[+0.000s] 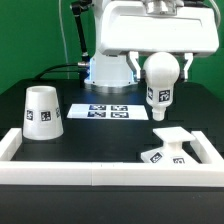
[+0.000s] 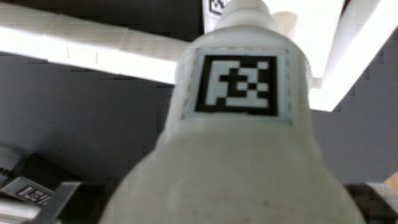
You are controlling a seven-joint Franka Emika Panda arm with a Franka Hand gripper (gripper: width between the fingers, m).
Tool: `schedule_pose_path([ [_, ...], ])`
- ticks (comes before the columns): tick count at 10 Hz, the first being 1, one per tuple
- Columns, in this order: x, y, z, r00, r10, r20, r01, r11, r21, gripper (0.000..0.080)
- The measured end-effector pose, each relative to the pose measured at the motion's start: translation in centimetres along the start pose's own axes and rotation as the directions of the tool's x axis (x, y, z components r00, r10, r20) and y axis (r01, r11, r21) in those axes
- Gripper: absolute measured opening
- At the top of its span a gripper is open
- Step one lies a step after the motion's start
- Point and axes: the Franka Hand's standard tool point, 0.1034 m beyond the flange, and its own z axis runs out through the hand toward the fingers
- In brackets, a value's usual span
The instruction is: Assemble lamp
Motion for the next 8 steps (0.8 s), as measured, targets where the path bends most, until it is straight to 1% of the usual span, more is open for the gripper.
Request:
schedule_pose_path([
  [2,0.0,-0.1,0.0,1.0,-0.005,-0.001,0.005,1.0,0.0,0.0576],
  [3,0.6,-1.0,0.0,0.998,-0.055,-0.022,0.055,0.998,-0.002,0.0576],
  [4,0.7,-1.2,0.3,0.994,-0.101,-0.037,0.1,0.995,-0.006,0.0576],
  [6,0.4,-1.4,1.2,0.993,-0.118,-0.03,0.118,0.993,-0.005,0.0576],
  [8,0.3,-1.3,1.3,0.993,-0.116,-0.028,0.116,0.993,-0.005,0.0576],
])
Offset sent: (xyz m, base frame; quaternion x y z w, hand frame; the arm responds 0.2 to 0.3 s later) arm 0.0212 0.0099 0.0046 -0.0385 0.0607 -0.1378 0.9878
